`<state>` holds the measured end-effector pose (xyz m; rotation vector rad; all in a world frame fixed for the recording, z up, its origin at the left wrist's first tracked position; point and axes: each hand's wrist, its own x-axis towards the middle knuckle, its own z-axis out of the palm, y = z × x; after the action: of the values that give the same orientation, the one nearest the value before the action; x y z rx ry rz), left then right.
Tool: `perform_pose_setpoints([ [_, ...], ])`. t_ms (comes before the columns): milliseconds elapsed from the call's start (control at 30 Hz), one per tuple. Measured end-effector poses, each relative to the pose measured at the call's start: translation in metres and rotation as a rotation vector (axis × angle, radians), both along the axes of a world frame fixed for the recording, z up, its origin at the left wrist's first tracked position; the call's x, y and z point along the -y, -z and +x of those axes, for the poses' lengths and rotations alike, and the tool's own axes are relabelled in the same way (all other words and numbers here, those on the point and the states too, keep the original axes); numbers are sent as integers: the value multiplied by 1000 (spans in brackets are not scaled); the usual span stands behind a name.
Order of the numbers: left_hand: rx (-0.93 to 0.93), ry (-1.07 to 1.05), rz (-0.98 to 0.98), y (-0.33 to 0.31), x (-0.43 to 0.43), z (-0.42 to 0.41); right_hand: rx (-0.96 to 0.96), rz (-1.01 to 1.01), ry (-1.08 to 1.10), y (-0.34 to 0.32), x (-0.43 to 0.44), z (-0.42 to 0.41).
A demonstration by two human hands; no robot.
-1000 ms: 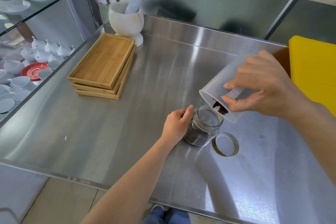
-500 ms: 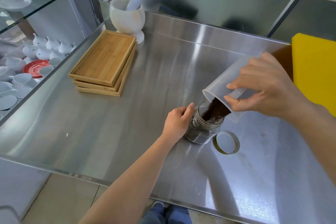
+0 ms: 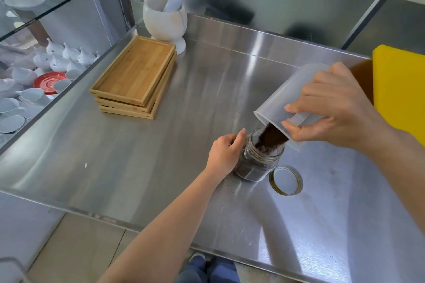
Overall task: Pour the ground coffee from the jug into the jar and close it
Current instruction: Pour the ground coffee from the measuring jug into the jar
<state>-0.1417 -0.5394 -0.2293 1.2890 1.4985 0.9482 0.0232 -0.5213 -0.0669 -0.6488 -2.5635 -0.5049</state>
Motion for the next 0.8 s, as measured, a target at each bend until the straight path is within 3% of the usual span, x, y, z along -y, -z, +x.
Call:
perform_pose_setpoints([
  [800, 22, -6, 8, 0, 0, 1, 61, 143, -64, -1, 6, -1],
])
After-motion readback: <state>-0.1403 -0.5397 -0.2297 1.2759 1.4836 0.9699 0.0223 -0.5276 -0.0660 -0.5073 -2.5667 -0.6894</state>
